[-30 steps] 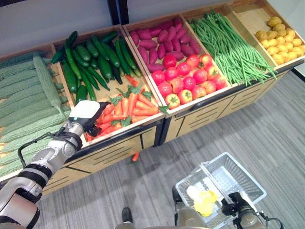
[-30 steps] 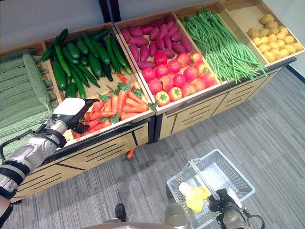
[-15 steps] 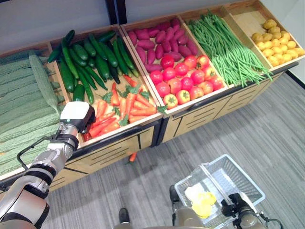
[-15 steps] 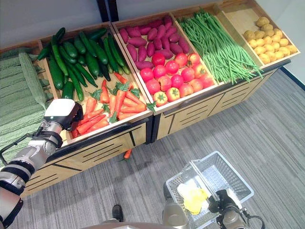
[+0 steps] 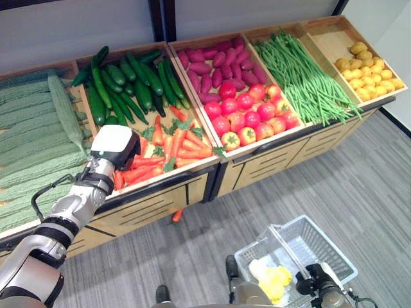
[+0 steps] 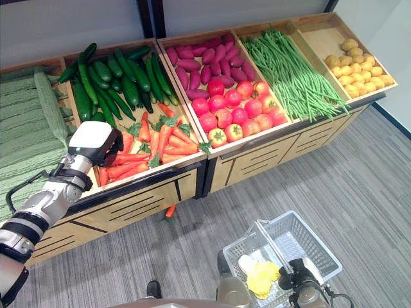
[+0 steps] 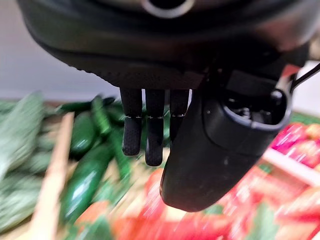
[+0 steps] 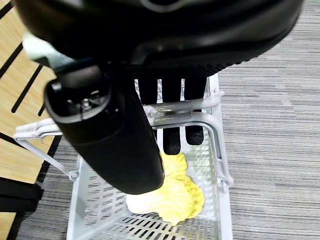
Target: Get the vegetables into the basket
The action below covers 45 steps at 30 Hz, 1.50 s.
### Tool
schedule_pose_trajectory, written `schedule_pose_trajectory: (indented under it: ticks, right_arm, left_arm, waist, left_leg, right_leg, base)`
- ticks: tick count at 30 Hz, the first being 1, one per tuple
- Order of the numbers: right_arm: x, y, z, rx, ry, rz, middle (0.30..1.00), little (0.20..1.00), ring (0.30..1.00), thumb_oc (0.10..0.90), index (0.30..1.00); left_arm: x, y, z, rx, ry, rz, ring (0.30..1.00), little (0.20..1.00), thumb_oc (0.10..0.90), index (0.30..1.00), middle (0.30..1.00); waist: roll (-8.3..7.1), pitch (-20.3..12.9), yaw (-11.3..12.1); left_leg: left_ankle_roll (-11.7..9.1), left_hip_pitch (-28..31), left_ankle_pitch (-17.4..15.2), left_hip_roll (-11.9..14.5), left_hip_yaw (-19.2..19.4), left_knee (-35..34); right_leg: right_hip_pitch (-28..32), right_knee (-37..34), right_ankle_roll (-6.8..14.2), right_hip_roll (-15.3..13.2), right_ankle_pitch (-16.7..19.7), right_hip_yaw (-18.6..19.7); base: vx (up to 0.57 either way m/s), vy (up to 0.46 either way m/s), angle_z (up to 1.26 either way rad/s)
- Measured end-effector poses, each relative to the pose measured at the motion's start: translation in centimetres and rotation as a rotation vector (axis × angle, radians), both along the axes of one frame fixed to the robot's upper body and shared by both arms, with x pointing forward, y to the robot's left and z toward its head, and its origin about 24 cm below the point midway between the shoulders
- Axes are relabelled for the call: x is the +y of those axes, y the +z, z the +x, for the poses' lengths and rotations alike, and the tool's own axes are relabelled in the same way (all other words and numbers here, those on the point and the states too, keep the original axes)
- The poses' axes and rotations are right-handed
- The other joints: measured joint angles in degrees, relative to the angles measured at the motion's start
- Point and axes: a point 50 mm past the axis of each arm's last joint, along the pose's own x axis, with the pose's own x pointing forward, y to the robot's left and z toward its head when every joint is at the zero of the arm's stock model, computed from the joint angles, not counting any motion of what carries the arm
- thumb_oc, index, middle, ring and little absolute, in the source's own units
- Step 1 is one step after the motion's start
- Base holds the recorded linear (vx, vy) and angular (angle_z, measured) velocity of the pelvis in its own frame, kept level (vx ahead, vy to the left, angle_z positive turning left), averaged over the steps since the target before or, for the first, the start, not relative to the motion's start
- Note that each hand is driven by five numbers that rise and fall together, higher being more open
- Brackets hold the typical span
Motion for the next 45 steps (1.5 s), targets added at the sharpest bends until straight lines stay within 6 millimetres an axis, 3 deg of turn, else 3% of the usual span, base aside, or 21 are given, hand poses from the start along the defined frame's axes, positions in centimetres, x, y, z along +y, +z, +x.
schedule_pose_trajectory:
  ticks: [7,16,25,45]
  right_arm:
    - [0.0,-0.2,-0.6,0.021,-0.006,0.0,0.3,0.3,0.3,0.4,0.3]
    - [-0.1,-0.3,-1.2,0.043,-0.014,-0.002,0.3,0.3,0.3,0.4,0.3]
    - [-0.2,-0.5,-1.9,0.063,-0.021,-0.004,0.3,0.3,0.3,0.4,0.3]
    - [-0.2,-0.5,-1.9,0.067,-0.023,-0.005,0.3,0.3,0.3,0.4,0.3]
  left_arm:
    - [0.3,-0.3,-0.2,0.025,0.007,0.045,1.0,1.0,0.9,1.0,1.0]
    - [2.7,-1.8,-0.4,0.151,0.127,0.118,1.0,1.0,0.9,1.0,1.0]
    - [3.5,-2.7,-0.7,0.215,0.159,0.13,1.0,1.0,0.9,1.0,1.0]
    - [3.0,-3.9,-1.0,0.286,0.132,0.141,1.0,1.0,0.9,1.0,1.0]
  waist:
    - [0.18,-0.6,0.1]
    - [0.32,-0.9,0.2]
    - [0.46,-1.0,-0.1]
    - [0.67,-1.2,-0.1]
  left_leg:
    - [-0.1,0.0,0.1,0.0,-0.5,0.0]
    - [0.0,0.0,0.3,0.0,-0.5,0.0]
    - [0.0,-0.2,0.3,0.0,-0.4,0.0]
    - [0.0,-0.9,0.3,0.0,-0.2,0.0]
  right_leg:
    - [0.2,0.0,0.0,0.0,0.0,-0.2]
    - [0.3,0.0,-0.1,0.0,0.0,-0.4]
    - [-0.1,0.0,-0.1,0.0,0.1,-0.2]
    - [-0.9,0.0,-0.2,0.0,0.1,-0.2]
  base:
    - [0.0,0.0,0.0]
    - [0.0,0.0,0.0]
    - [0.0,0.0,0.0]
    - [0.0,0.0,0.0]
